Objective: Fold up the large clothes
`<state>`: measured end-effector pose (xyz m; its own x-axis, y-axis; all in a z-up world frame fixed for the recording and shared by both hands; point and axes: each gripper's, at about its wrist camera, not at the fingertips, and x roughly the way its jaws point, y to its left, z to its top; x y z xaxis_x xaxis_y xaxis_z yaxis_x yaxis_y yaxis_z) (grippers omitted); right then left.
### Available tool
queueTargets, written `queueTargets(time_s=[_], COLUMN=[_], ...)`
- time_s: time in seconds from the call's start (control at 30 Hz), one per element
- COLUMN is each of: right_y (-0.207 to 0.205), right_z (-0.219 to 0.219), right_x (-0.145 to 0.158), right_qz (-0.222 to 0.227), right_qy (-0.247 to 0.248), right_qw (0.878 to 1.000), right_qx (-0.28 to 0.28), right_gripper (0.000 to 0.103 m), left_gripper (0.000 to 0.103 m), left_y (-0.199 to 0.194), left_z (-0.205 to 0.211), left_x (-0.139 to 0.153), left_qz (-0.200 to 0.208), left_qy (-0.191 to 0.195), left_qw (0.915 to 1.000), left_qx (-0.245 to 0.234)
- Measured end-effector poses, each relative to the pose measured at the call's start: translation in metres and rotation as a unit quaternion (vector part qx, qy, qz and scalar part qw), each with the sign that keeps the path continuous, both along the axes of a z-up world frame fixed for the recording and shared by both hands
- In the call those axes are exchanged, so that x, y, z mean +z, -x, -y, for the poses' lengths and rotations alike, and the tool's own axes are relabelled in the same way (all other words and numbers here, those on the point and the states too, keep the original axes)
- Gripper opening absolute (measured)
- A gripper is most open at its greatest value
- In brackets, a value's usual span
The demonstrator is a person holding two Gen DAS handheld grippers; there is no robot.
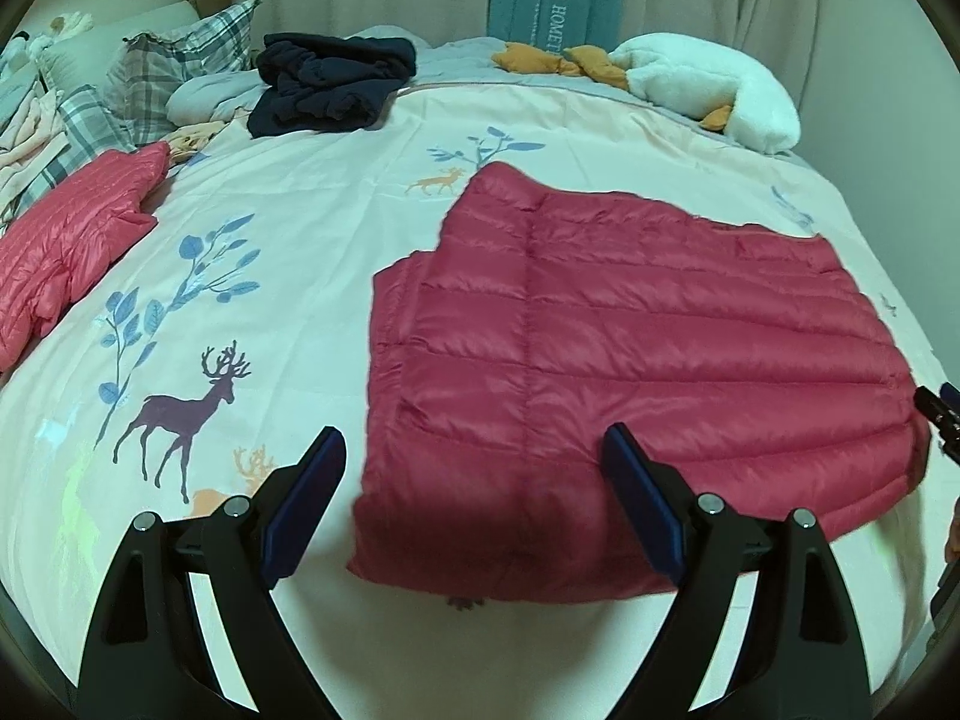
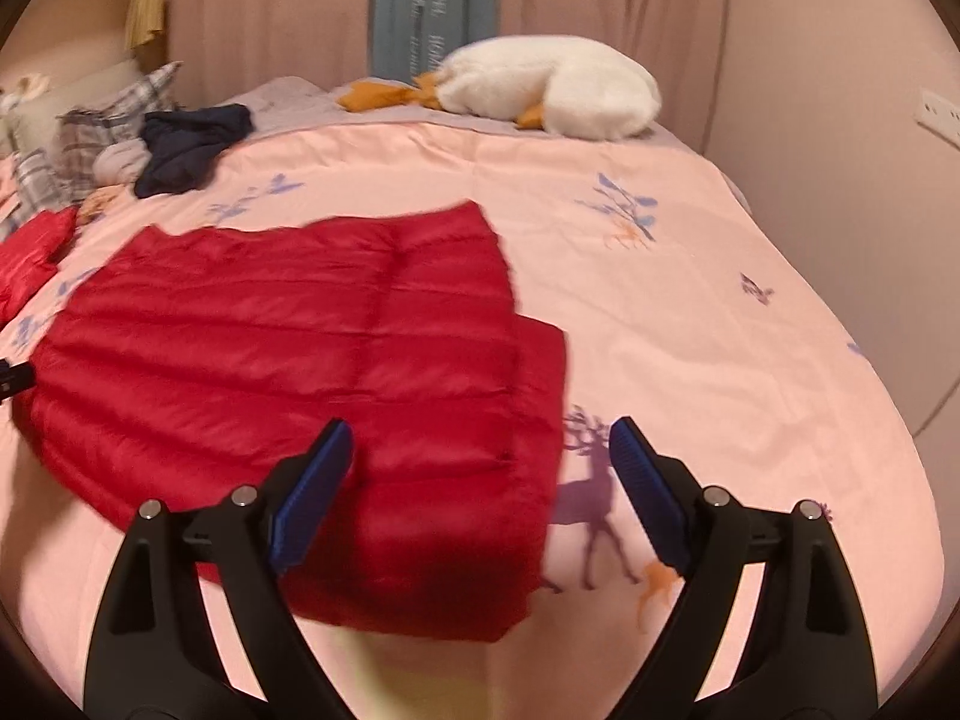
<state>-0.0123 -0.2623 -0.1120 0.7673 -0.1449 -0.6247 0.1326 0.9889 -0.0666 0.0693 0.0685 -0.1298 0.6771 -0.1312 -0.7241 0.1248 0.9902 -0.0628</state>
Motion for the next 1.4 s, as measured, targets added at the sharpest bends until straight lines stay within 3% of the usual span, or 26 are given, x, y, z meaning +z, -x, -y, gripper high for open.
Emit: queueTargets(time_s=[0.23, 0.43, 0.77, 0.97, 1.23, 1.4], right_y=[0.008, 0.000, -0.009, 0.003, 0.025, 0.032], right_z=[-0.048, -0.059, -0.056, -0.057, -0.069, -0.073], right_x=[-0.007, -0.039, -0.049, -0.023, 0.033, 0.067], right_qz=[0.004, -0.037, -0.058, -0.038, 0.017, 0.030], right_qy=[-0.003, -0.005, -0.024, -0.040, -0.038, -0.041], right_qw=[0.997, 0.997, 0.996, 0.996, 0.996, 0.997], right_qx=[0.071, 0.068, 0.063, 0.069, 0.077, 0.061], right_gripper=[0.088, 0.089, 0.091, 0.090, 0.091, 0.100], left_gripper=[0.088, 0.088, 0.095, 0.095, 0.095, 0.095], left_y=[0.023, 0.020, 0.017, 0.023, 0.041, 0.050], left_z=[0.022, 0.042, 0.048, 0.048, 0.051, 0.052], left_x=[0.008, -0.015, -0.032, -0.018, 0.031, 0.067], left_qz=[0.030, 0.013, -0.005, -0.001, 0.043, 0.064], left_qy=[-0.010, -0.032, -0.052, -0.053, -0.037, -0.018], left_qw=[0.9989, 0.9980, 0.9970, 0.9969, 0.9966, 0.9962], left_qx=[-0.033, -0.052, -0.056, -0.058, -0.059, -0.056])
